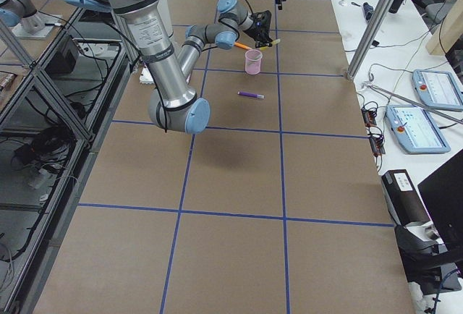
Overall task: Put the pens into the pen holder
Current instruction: 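Lift the yellow marker and carry it over the cup, then lower the yellow marker into the cup and open the right gripper, then grasp the orange marker with the left gripper while the right gripper withdraws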
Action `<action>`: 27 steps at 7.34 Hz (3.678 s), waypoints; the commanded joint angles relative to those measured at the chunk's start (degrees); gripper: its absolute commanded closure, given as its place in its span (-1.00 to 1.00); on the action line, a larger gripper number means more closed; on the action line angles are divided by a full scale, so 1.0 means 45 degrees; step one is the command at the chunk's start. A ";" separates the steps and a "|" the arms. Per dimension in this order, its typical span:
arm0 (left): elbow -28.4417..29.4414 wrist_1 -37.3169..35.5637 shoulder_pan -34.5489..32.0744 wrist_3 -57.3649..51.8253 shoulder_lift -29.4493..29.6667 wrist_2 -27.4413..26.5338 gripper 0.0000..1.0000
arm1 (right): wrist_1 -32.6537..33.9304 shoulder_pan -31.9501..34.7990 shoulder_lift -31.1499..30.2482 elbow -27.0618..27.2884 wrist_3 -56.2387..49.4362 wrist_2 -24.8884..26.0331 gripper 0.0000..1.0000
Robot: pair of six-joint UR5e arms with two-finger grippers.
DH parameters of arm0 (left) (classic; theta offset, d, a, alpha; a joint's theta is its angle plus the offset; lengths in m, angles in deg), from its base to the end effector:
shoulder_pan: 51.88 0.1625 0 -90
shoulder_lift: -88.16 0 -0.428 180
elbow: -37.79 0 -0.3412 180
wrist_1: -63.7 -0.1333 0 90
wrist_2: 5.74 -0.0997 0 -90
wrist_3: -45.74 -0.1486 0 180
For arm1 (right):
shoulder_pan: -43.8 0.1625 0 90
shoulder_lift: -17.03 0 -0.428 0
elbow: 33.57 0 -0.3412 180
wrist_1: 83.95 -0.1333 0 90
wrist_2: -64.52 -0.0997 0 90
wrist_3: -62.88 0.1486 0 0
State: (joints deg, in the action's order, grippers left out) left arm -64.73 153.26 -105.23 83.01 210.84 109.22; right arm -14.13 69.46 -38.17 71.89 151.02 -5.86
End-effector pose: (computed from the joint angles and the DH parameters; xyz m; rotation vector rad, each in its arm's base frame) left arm 0.3237 -0.5533 0.3061 0.3657 0.7921 0.1600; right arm -0.4864 -0.4369 0.2045 0.5870 -1.1265 0.5691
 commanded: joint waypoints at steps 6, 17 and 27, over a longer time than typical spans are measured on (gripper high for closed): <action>0.0009 0.0000 -0.0001 0.0000 0.0003 0.0000 -0.87 | -0.1297 -0.1893 0.0098 -0.1327 -0.0427 0.2965 1.00; 0.0400 -0.1250 0.3103 -0.1114 0.0082 0.0235 -1.00 | 0.4235 0.4078 -0.1740 -0.0194 -0.5570 -0.9294 -0.76; 0.2118 -0.1269 0.4921 -0.1582 0.0178 0.0078 -0.25 | 0.4680 0.4961 -0.2050 -0.0467 -0.7399 -1.1098 -0.73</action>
State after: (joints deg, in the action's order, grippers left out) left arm -55.34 147.56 -83.07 76.01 211.59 109.57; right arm 7.03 91.77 -47.38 69.68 117.72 -55.74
